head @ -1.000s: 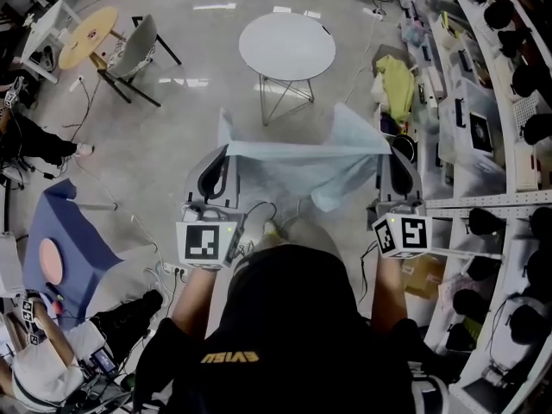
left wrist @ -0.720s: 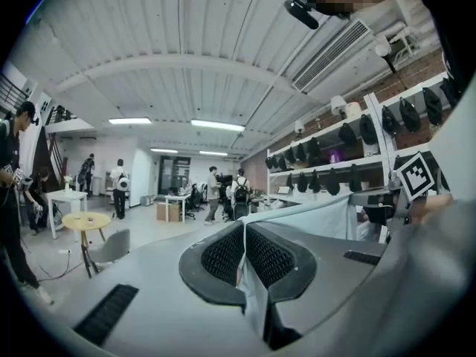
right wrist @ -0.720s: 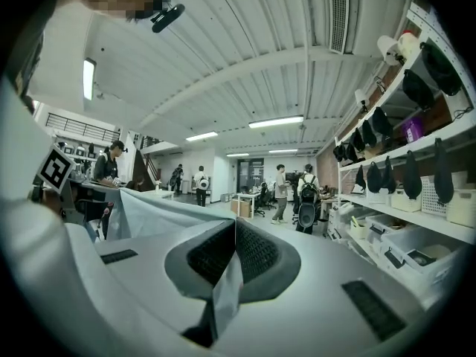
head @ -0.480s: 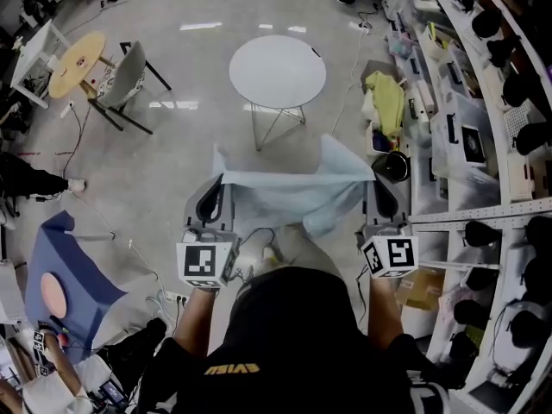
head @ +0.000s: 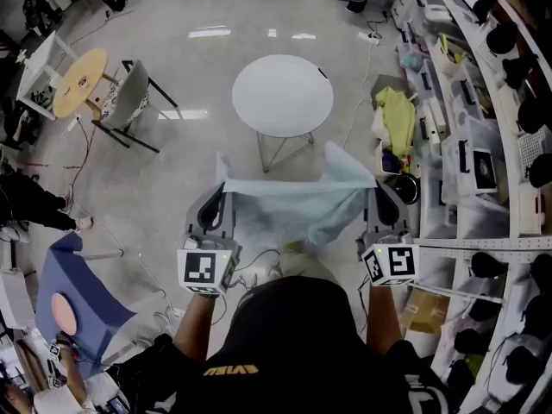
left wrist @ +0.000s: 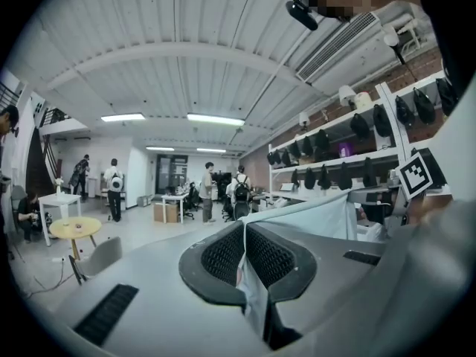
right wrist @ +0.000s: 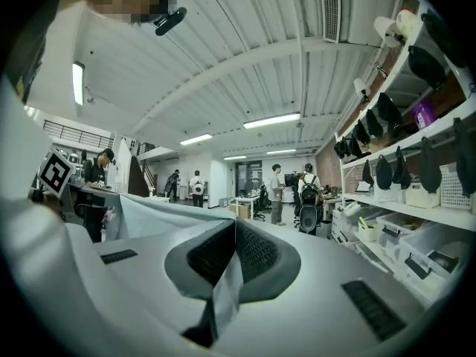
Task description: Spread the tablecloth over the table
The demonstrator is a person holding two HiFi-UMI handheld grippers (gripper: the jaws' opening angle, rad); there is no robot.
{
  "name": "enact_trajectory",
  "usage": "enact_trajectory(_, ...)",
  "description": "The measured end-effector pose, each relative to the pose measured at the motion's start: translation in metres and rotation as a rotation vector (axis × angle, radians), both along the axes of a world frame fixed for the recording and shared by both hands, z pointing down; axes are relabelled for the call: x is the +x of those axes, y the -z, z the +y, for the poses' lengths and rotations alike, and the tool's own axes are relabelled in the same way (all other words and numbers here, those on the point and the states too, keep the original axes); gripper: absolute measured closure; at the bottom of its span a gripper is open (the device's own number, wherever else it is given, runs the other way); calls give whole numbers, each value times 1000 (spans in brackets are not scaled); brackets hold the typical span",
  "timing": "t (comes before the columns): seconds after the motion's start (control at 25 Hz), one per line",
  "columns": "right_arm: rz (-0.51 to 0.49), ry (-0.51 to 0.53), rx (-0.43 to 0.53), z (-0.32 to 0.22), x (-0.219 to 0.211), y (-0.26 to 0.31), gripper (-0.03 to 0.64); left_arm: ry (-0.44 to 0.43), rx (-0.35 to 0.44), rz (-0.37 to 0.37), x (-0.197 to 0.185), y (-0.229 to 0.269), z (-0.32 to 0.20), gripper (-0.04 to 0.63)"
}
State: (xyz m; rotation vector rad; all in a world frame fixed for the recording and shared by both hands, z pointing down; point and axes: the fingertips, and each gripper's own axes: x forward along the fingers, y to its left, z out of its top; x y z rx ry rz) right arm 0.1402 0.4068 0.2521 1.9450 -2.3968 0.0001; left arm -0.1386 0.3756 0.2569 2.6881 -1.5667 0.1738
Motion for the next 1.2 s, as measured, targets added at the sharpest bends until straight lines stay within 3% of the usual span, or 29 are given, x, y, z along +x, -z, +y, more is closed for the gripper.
enact_trajectory(0.28,-26,25,5,-75,29,1,614,63,-30,12,29,3,-74,574)
enact_trajectory(0.48,-95,40,14,-122,61,2,614,84,-11,-36,59,9,-112,574)
enact_trajectory(0.84,-77,78,39,-196,60,17,614,127,15,-10,59,25,-178,574)
enact_trajectory(1.2,-47,35,30,-288,54,15,614,91,25,11,52,19,-283,574)
